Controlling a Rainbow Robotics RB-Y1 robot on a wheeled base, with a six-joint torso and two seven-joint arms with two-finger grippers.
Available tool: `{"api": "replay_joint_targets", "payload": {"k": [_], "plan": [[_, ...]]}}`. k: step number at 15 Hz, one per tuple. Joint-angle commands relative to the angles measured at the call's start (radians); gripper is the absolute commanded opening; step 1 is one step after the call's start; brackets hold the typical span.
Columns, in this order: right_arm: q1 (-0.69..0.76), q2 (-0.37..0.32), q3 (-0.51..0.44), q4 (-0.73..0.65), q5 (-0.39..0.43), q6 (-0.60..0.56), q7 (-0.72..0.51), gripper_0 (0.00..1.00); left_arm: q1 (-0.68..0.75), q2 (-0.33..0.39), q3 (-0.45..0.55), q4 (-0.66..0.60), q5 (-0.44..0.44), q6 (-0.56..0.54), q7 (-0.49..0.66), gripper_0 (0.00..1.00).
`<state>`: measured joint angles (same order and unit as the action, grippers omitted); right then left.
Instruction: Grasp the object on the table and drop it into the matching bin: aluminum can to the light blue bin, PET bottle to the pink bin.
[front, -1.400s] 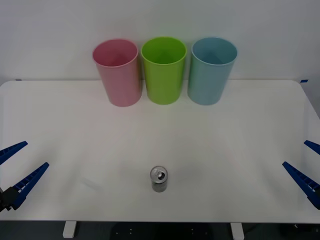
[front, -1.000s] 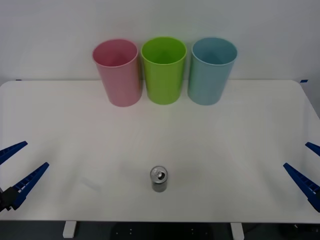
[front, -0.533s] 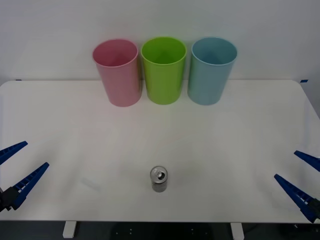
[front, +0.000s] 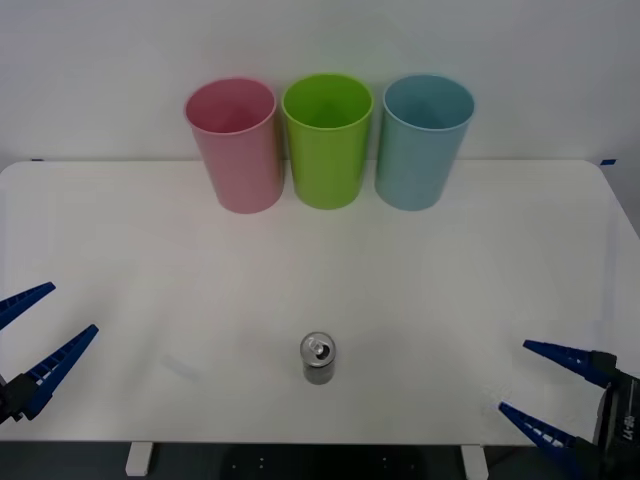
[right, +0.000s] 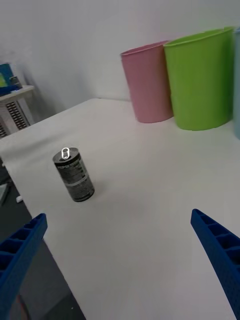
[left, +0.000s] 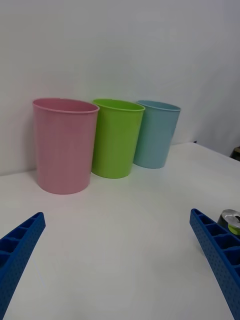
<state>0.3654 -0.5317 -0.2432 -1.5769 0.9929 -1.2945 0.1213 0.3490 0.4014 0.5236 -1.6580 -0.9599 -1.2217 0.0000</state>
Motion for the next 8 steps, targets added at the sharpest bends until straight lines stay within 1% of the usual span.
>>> {"api": "replay_joint_targets", "payload": {"k": [1,2,5,8], "plan": [[-0.048,0.001,0.067,0.034,0.044,0.0,0.034,1.0,0.0,0.0,0.0,0.0,0.0,0.0,0.0,1.0],[-0.079,0.006,0.093,0.055,0.072,0.0,0.058,1.0,0.0,0.0,0.0,0.0,0.0,0.0,0.0,1.0],[-0.164,0.007,0.174,0.153,0.076,0.009,0.195,1.0,0.0,0.0,0.0,0.0,0.0,0.0,0.0,1.0],[-0.246,0.007,0.269,0.238,0.079,0.027,0.255,1.0,0.0,0.0,0.0,0.0,0.0,0.0,0.0,1.0]]}}
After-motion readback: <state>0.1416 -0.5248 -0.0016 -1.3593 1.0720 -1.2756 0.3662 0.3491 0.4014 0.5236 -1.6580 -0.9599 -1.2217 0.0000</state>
